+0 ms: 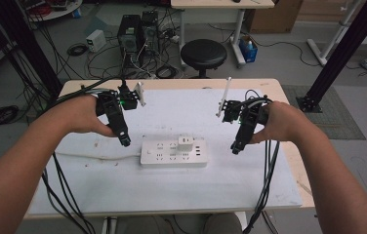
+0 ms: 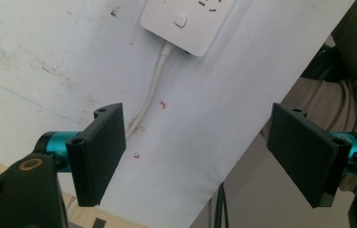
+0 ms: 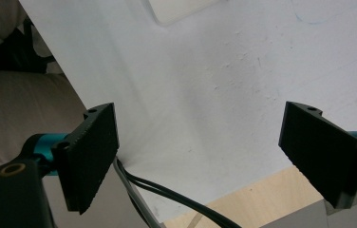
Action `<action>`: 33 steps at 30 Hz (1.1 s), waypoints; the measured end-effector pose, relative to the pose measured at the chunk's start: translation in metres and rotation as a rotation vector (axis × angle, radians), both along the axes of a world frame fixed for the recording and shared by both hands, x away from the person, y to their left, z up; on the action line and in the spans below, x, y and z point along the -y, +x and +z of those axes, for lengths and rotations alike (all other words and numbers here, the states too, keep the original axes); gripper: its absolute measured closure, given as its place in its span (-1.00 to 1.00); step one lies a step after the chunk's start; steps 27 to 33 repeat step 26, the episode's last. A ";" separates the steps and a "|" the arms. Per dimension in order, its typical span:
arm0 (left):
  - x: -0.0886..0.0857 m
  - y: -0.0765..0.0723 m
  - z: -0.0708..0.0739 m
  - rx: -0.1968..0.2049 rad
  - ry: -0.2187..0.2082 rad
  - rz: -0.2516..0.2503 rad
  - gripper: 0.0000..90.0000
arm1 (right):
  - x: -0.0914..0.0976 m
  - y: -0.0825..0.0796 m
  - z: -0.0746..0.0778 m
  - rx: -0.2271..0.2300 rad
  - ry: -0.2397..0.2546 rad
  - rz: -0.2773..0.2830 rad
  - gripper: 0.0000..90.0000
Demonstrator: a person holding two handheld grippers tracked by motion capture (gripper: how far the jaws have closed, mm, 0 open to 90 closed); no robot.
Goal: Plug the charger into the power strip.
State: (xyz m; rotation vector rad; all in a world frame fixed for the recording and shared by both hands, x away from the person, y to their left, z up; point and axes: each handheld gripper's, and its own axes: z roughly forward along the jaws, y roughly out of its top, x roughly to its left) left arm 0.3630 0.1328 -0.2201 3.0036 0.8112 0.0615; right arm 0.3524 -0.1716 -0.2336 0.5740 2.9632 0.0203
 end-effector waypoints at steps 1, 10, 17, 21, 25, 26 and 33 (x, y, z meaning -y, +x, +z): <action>0.000 0.000 0.000 -0.001 0.000 -0.001 -0.54 | 0.000 0.000 0.000 -0.001 0.000 -0.006 -0.72; 0.000 0.000 0.002 0.001 -0.003 0.000 -0.54 | 0.001 -0.001 0.001 -0.004 0.003 0.000 -0.72; -0.001 -0.001 0.004 0.003 -0.016 -0.001 -0.54 | 0.001 0.000 0.001 -0.011 -0.001 -0.008 -0.72; -0.001 -0.002 0.004 0.005 -0.018 0.005 -0.54 | 0.000 0.001 0.001 -0.010 0.004 0.002 -0.72; -0.001 -0.002 0.005 0.006 -0.021 -0.002 -0.54 | 0.000 0.001 0.001 -0.010 0.002 -0.010 -0.72; -0.001 -0.003 0.005 0.007 -0.025 0.001 -0.54 | 0.000 0.000 0.002 -0.009 0.004 -0.016 -0.72; -0.001 -0.003 0.005 0.007 -0.025 0.001 -0.54 | 0.000 0.000 0.002 -0.009 0.004 -0.016 -0.72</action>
